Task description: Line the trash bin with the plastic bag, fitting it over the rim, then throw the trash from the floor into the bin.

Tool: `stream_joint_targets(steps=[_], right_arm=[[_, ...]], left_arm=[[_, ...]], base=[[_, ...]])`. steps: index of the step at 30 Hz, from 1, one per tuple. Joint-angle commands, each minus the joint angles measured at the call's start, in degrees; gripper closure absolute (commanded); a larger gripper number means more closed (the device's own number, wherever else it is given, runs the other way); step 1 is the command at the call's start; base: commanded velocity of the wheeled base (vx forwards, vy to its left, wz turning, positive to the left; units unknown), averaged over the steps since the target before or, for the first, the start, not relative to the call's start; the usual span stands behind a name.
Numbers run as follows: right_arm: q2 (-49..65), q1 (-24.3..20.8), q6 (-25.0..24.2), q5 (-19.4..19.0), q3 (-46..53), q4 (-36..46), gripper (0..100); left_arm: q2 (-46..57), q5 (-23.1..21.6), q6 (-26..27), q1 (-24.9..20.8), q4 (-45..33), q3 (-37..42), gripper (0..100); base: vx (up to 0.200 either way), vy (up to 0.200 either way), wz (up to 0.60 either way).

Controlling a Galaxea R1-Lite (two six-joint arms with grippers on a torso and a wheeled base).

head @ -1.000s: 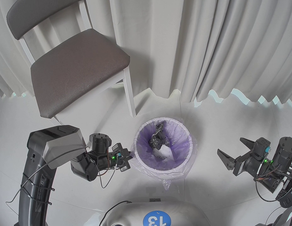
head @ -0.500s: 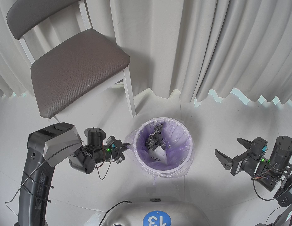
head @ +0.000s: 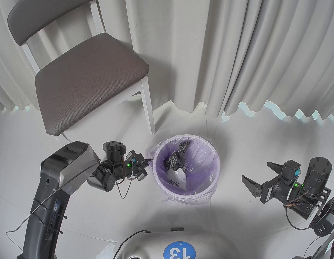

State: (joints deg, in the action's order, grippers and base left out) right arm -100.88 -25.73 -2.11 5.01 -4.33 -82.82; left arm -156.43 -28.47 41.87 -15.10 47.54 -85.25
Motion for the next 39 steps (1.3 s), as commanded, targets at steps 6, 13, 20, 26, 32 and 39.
stream_joint_targets(steps=[6, 13, 20, 26, 32, 39], right_arm=[[-5.82, 0.51, 0.00, 0.00, 0.81, -4.01, 0], [-8.37, 1.30, 0.09, -0.09, 1.34, -7.18, 0], [-10.13, 2.18, 0.09, -0.18, 1.08, -7.18, 0], [-10.48, 2.27, 0.00, -1.32, 1.25, -7.18, 0], [-11.45, 2.62, 0.00, -1.32, 1.08, -7.18, 0], [-12.50, 2.71, 0.00, -1.32, 0.99, -7.18, 0]], left_arm=[[-4.67, -0.19, -0.30, 0.25, -1.49, -5.28, 100], [-6.96, -0.10, -1.53, 0.34, -3.60, -10.29, 100], [-11.79, 0.43, -4.87, 0.25, -5.80, -20.40, 100], [-15.04, 0.43, -7.86, -0.28, -5.71, -26.11, 100], [-15.22, 0.34, -9.27, -0.63, -5.36, -26.02, 100], [-15.48, 0.43, -11.73, -1.24, -6.06, -26.64, 100]], base=[[0.000, 0.000, 0.00], [0.000, 0.000, 0.00], [0.000, 0.000, 0.00], [0.000, 0.000, 0.00], [0.000, 0.000, 0.00], [0.000, 0.000, 0.00]])
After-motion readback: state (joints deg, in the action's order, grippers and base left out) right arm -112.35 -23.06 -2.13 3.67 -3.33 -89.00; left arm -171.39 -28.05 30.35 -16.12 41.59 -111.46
